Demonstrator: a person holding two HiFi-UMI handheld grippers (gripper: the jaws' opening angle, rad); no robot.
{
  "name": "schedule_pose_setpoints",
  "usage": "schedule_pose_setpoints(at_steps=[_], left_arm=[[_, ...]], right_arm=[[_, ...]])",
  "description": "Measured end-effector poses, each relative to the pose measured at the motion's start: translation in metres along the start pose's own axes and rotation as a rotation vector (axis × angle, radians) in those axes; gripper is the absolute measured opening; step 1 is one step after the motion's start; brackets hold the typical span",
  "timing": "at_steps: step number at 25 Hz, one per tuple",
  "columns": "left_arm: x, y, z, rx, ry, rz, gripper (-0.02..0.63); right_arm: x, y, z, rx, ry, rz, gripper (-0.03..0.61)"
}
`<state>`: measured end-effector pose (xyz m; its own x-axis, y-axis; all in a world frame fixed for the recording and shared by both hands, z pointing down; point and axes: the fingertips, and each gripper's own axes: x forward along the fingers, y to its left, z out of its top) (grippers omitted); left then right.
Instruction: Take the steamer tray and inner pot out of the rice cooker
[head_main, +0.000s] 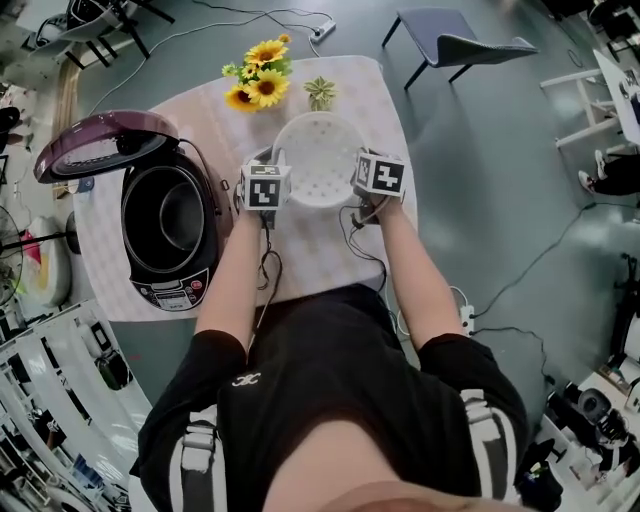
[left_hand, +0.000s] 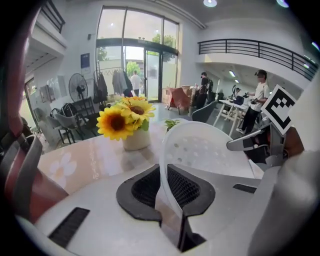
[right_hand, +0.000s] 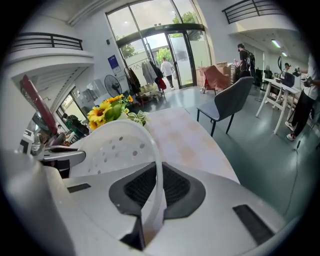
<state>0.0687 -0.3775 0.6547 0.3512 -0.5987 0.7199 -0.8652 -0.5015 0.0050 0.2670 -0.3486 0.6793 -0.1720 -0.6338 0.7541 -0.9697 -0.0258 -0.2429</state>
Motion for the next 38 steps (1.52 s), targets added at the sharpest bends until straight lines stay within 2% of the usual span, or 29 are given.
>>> schedule_pose_setpoints(at_steps=[9, 18, 23, 26, 31, 34, 38], left_arm=[[0.04, 0.007, -0.024, -0.07, 0.034, -0.029, 0.043], [0.054, 0.007, -0.039, -0.038, 0.07, -0.041, 0.044], [0.053, 0.008, -0.04, -0.018, 0.054, -0.038, 0.046], [0.045, 0.009, -0.029, -0.002, 0.004, -0.018, 0.08], [0.009, 0.013, 0.009, 0.022, -0.146, 0.033, 0.081], [-0.024, 0.013, 0.036, 0.031, -0.246, 0.053, 0.081], [-0.082, 0.011, 0.078, 0.054, -0.399, 0.081, 0.081]], right_arm=[[0.031, -0.008, -0.004, -0.019, 0.02, -0.023, 0.035], [0.043, -0.011, -0.015, -0.032, 0.03, -0.042, 0.035], [0.046, -0.011, -0.016, -0.044, 0.016, -0.045, 0.035], [0.039, -0.014, -0.008, -0.047, -0.021, -0.069, 0.037], [0.01, -0.012, 0.024, -0.084, -0.168, -0.105, 0.039], [-0.022, -0.001, 0.054, -0.124, -0.297, -0.102, 0.04], [-0.091, 0.029, 0.104, -0.18, -0.531, -0.09, 0.04]])
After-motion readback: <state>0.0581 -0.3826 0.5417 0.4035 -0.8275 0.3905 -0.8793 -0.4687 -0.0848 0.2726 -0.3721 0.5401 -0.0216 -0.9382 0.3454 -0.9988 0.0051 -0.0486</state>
